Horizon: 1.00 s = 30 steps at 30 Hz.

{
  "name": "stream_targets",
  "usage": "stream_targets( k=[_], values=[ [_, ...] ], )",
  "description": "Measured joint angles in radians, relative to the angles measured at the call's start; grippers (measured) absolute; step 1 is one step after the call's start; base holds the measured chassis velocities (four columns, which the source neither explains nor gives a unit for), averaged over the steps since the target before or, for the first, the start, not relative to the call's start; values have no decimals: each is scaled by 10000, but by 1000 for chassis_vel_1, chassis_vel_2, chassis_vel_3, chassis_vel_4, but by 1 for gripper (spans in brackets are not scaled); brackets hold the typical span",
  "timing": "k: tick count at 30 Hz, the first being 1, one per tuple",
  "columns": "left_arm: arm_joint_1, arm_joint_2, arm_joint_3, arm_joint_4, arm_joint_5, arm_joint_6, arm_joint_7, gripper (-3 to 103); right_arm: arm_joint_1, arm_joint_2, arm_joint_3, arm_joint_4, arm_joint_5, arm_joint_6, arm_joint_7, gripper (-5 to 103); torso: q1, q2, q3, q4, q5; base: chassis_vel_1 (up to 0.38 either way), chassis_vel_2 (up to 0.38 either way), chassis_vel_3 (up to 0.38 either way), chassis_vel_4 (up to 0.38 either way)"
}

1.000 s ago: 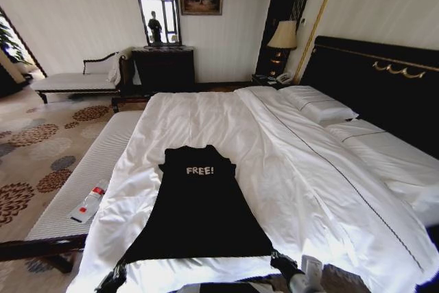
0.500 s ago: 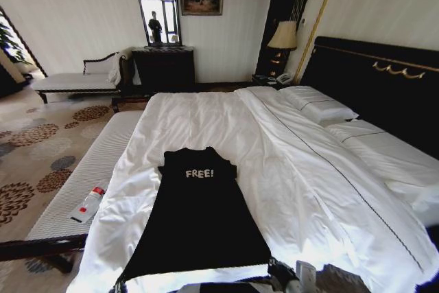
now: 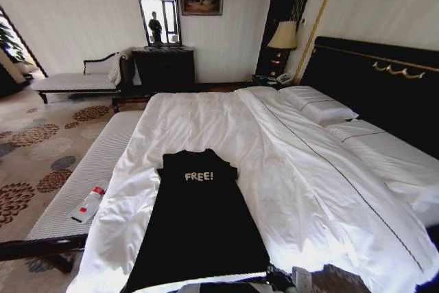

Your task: Fold the clothes on the bed.

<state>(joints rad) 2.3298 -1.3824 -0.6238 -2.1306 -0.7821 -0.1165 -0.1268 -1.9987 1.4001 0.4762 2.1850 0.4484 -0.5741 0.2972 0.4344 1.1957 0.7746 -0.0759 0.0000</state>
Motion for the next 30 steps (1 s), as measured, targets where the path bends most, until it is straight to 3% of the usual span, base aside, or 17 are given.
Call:
stream_targets(
  k=[9,11,13,19,20,22,23,25,29,30],
  values=[
    [-428,-8,453,419,220,189,-373,0,376,-124,-5,-432,132,191,1,-1,-1,0,1,1,1,0,0,0,0],
    [-614,-96,626,489,508,245,-616,11,434,-88,-72,-543,111,372,-37,10,0,0,0,-1,-1,0,0,0,0],
    [-635,-125,654,492,568,276,-661,11,439,-73,-92,-580,97,433,-48,10,0,0,1,-2,-1,0,0,0,0],
    [-566,-110,755,448,1225,319,-697,38,440,-10,-162,-780,104,907,-100,37,-1,0,0,1,0,0,0,0,0],
    [-566,-110,755,448,1225,319,-697,38,440,-10,-162,-780,104,907,-100,37,-1,0,0,1,0,0,0,0,0],
    [-514,-102,657,379,1352,214,-687,48,405,-6,-123,-733,55,950,-9,47,-1,0,1,0,0,0,0,0,0],
    [-494,-100,611,356,1354,192,-684,48,387,-3,-102,-707,51,971,28,54,0,0,1,0,0,0,0,0,0],
    [-485,-98,561,346,1354,170,-670,55,368,8,-79,-701,61,999,78,54,0,0,1,1,0,0,0,0,0],
    [-538,-8,392,388,1434,-29,-641,76,496,139,34,-1185,-7,1559,422,76,-1,0,0,0,1,0,0,0,0],
    [-538,-8,392,388,1434,-29,-641,76,496,139,34,-1185,-7,1559,422,76,-1,0,0,0,1,0,0,0,0]
  ],
)
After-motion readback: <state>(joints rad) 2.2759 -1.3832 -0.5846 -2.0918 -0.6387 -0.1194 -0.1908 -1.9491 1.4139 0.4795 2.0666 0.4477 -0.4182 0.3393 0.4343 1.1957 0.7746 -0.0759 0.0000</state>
